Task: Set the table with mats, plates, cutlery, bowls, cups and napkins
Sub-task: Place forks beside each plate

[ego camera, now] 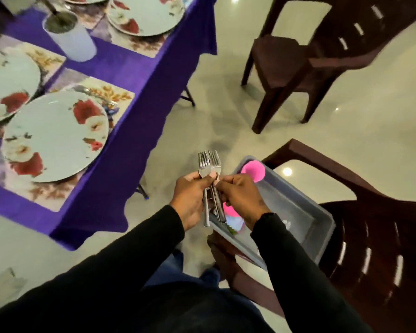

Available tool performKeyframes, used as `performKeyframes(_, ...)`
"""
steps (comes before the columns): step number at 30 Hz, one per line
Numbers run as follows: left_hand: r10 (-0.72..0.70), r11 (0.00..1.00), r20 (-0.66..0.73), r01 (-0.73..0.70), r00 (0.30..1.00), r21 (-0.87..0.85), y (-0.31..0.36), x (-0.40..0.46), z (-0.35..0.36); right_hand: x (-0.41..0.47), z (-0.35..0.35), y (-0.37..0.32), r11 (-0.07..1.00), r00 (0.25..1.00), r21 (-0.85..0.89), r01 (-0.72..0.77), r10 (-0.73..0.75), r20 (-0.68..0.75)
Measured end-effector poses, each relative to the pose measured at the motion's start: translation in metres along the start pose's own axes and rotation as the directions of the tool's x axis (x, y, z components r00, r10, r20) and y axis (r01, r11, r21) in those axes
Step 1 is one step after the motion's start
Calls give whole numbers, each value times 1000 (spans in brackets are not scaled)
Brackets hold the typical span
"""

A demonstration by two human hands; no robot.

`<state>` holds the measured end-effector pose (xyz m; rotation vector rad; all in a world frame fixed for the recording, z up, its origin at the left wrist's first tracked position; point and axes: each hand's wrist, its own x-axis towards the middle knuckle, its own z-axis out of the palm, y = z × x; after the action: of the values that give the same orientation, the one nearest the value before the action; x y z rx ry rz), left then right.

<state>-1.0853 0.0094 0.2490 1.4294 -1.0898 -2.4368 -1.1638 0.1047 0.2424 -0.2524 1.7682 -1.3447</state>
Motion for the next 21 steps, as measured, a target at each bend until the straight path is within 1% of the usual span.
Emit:
performKeyframes(4,25,999,-79,-23,997,35,32,20,-51,31,59,-13,1000,1000,-24,13,-13,-1)
performKeyframes(10,75,997,-121,-74,990,10,86,50,-119,77,130,-45,996,1000,-90,26,-28,-13)
performKeyframes(16,84,995,-148,-89,985,-32,116,68,-180,109,188,-63,985,999,-171,13,-7,40)
performKeyframes(21,76,980,-263,-120,962,-157,127,66,-227,124,241,-71,970,989,-241,21,15,149)
